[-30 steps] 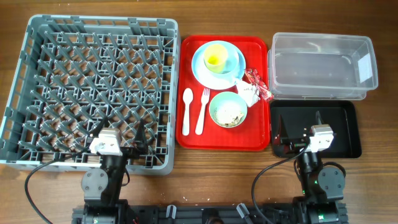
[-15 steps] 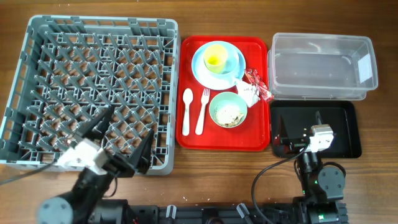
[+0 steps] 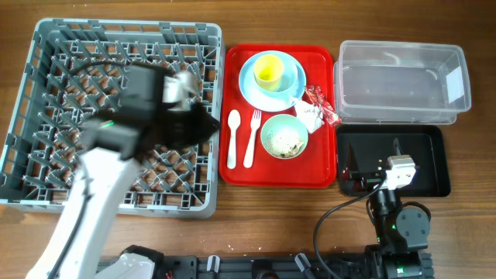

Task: Sort waste into correct bins and load items into the dishwasher rack
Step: 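Reach the left gripper to the white fork and grasp it, then carry the fork over the grey rack and release it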

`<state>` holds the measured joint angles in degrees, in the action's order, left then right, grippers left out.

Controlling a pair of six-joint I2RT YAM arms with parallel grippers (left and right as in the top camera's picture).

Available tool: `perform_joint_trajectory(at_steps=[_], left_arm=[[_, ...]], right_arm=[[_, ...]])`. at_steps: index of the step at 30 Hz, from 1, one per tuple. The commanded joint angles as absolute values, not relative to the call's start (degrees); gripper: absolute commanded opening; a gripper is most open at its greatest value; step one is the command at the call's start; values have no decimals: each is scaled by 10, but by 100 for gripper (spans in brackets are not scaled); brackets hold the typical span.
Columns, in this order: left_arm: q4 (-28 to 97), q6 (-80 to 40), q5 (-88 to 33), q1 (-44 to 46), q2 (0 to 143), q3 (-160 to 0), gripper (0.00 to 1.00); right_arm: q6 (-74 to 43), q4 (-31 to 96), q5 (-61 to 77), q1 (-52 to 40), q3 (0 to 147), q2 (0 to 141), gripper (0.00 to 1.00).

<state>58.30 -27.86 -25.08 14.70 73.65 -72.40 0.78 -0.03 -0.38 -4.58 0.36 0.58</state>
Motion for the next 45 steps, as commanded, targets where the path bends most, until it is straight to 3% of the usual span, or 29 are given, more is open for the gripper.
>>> perform_joint_trajectory(at_steps=[1,5,11,14,20,35,37,39,42,45], left_arm=[[569,-357,-39,302,831,-728,11],[520,-369,35,388,938,-728,15],[453,-362,72,390,1059,-728,24],[450,-360,119,390,1086,-728,24],[375,-288,106,395,1101,-704,25],[239,-287,106,404,1106,-613,28],[229,-287,105,404,1106,-603,21],[229,-287,111,403,1101,-604,4],[238,-287,180,402,1054,-604,4],[255,-287,211,403,910,-604,4]], right_arm=[[13,-3,1,-46,3,3,100],[13,-3,1,-46,3,3,100],[13,-4,1,-46,3,3,100],[13,-4,1,-46,3,3,100],[13,-3,1,-47,3,3,100],[13,-4,1,-47,3,3,100],[13,-4,1,-46,3,3,100],[14,-3,1,-46,3,3,100],[13,-3,1,-47,3,3,100],[13,-4,1,-46,3,3,100]])
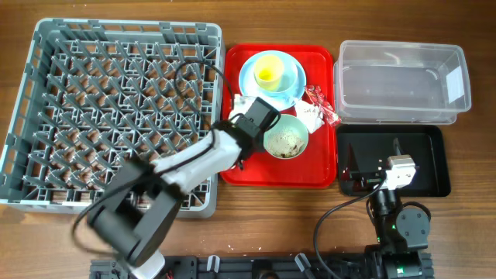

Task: Sort waste into correct bins and load items into the dishwasher rack
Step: 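Carry the fork over the grey rack and release it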

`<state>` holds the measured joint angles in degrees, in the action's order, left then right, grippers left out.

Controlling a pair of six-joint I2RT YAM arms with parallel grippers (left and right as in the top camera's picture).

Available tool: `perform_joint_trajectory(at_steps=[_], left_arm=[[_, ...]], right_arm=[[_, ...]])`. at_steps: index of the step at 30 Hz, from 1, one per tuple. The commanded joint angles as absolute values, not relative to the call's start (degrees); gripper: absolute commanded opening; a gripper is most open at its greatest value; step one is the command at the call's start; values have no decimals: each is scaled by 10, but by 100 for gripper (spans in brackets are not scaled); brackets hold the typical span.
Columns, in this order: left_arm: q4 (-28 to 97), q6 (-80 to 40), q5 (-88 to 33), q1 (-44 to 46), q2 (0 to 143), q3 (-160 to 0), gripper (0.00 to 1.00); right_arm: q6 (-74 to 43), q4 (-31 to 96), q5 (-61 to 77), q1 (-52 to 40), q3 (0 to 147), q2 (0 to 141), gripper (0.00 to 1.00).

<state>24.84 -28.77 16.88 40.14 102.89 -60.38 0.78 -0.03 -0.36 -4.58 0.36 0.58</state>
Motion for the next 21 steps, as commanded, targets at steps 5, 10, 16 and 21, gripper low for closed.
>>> perform_joint_trajectory(at_steps=[5,10,16,21], left_arm=[[390,-240,218,377,671,-604,4],[440,-210,192,278,745,-592,4],[361,-210,69,256,905,-592,4],[355,-210,62,256,962,-592,9]], right_arm=[[13,-4,1,-46,3,3,100],[13,-4,1,-46,3,3,100],[13,-3,1,-46,3,3,100],[13,-4,1,-46,3,8,100]])
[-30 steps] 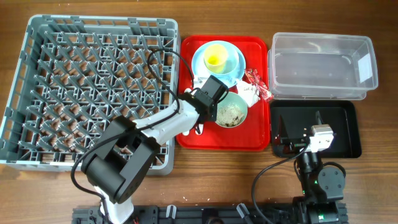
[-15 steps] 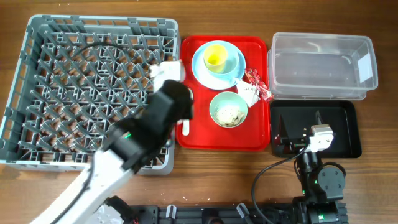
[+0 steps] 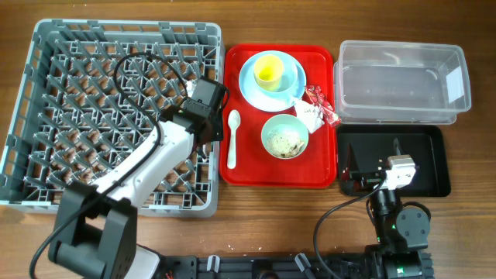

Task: Sort waste into correct bins and load items into the dishwasher rack
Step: 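Carry the fork over the grey rack and release it, then move the left gripper down to the white spoon on the tray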

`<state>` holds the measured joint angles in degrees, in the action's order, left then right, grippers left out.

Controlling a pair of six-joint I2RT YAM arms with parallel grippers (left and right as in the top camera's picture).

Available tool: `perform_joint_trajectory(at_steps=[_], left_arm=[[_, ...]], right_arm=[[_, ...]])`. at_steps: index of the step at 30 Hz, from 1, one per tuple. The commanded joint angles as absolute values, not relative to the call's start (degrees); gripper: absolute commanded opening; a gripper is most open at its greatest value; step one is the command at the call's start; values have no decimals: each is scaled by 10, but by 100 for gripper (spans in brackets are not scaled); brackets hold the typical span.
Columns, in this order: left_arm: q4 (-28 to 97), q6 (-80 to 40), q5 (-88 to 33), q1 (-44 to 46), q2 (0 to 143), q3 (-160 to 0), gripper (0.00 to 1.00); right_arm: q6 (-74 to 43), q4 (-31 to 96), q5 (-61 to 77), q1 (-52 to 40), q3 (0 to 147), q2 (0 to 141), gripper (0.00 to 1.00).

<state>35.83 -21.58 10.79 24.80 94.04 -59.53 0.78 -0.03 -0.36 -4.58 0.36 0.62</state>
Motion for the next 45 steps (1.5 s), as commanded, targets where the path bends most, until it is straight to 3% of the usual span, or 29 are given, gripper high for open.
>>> perform_joint_trajectory(at_steps=[1,2,5,6,10,14,21,22,23,25,35,36,38,39,43,45], left_arm=[[350,-210,62,256,961,-593,12],[341,-210,62,256,956,-593,26],[334,-210,62,256,936,-601,32],[334,-210,62,256,918,-608,39],[348,-223,62,257,834,-615,41],[335,-305,48,277,796,-615,49],[259,-337,173,294,944,-608,48],[261,-337,174,294,961,-608,29],[271,-336,174,296,964,-608,17],[301,-317,175,302,962,-608,11],[395,-284,175,307,962,-608,12],[395,-274,175,307,962,-608,16],[388,-274,177,306,959,-608,42],[385,-274,198,305,947,-615,45],[389,-275,184,308,856,-689,47],[385,-323,125,327,786,-704,38]], right_arm=[[13,-4,1,-47,3,8,100],[13,-4,1,-47,3,8,100],[13,-4,1,-47,3,9,100],[13,-4,1,-47,3,9,100],[14,-4,1,-46,3,9,100],[13,-4,1,-46,3,9,100],[13,-4,1,-46,3,9,99],[13,-4,1,-47,3,9,100],[13,-3,1,-46,3,9,100],[13,-4,1,-47,3,9,100],[14,-4,1,-47,3,9,100],[13,-3,1,-46,3,9,100],[13,-4,1,-47,3,9,100],[13,-4,1,-46,3,9,100],[13,-3,1,-46,3,9,100],[13,-4,1,-46,3,9,100]])
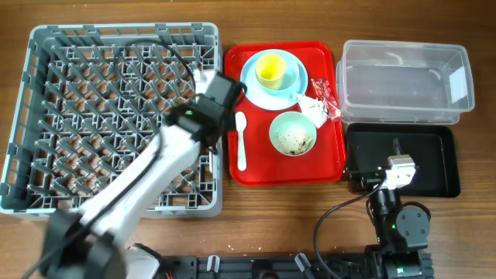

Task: Sort waste into correct bins and load items into the dishwasher rack
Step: 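Move the left gripper down to the white spoon on the tray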

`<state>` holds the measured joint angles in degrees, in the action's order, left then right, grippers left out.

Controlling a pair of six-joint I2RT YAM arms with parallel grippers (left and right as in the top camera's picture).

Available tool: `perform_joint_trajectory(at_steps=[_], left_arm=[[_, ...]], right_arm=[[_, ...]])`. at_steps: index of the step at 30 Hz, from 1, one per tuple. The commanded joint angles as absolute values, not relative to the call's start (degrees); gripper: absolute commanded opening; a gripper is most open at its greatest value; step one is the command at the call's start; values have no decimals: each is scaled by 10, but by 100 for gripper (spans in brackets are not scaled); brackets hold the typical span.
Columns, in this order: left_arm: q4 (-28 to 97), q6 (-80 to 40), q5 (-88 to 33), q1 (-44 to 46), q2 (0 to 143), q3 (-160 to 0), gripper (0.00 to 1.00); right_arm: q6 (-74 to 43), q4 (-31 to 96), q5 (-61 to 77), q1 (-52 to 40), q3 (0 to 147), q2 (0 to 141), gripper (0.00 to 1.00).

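Observation:
My left gripper (211,91) hangs over the right edge of the grey dishwasher rack (46,116). A white tip of the fork (204,77) sticks out beside it, and its fingers are hidden under the wrist. The red tray (256,172) holds a white spoon (241,141), a green bowl (293,133) with food remains, a yellow cup (269,71) on a blue plate (291,90), and a red-and-white wrapper (321,99). My right gripper (395,147) rests folded over the black bin (434,167), its fingers together.
A clear plastic bin (403,81) stands at the back right, with the black bin directly in front of it. The rack fills the left half of the table. Cables trail from both arm bases along the front edge.
My left gripper has shifted slightly right, to the rack's right edge. The tray with its dishes and the black bin sit a little further right. The right arm has not moved.
At first my left arm was over the rack, and a fork and spoon lay side by side on the tray. Then the gripper was down over the fork. After that the fork was gone from the tray and the gripper has stayed over the rack's right side.

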<state>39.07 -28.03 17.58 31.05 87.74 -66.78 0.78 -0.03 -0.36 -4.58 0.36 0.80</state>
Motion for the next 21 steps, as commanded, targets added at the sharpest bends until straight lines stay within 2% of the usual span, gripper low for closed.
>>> perform_joint_trajectory(at_steps=[1,2,5,8,9,14,21], left_arm=[[385,-329,114,341,769,-704,21],[396,-329,114,367,761,-703,4],[436,-377,115,452,804,-669,4],[428,-413,142,495,892,-628,4],[417,-412,141,500,947,-625,4],[421,-411,131,500,1042,-625,4],[485,-412,131,500,1050,-623,4]], right_arm=[[13,-3,1,-46,3,9,100],[13,-4,1,-47,3,9,100],[14,-4,1,-46,3,9,100],[14,-4,1,-47,3,9,100],[14,-4,1,-46,3,9,100],[14,-3,1,-46,3,9,100],[14,-3,1,-46,3,9,100]])
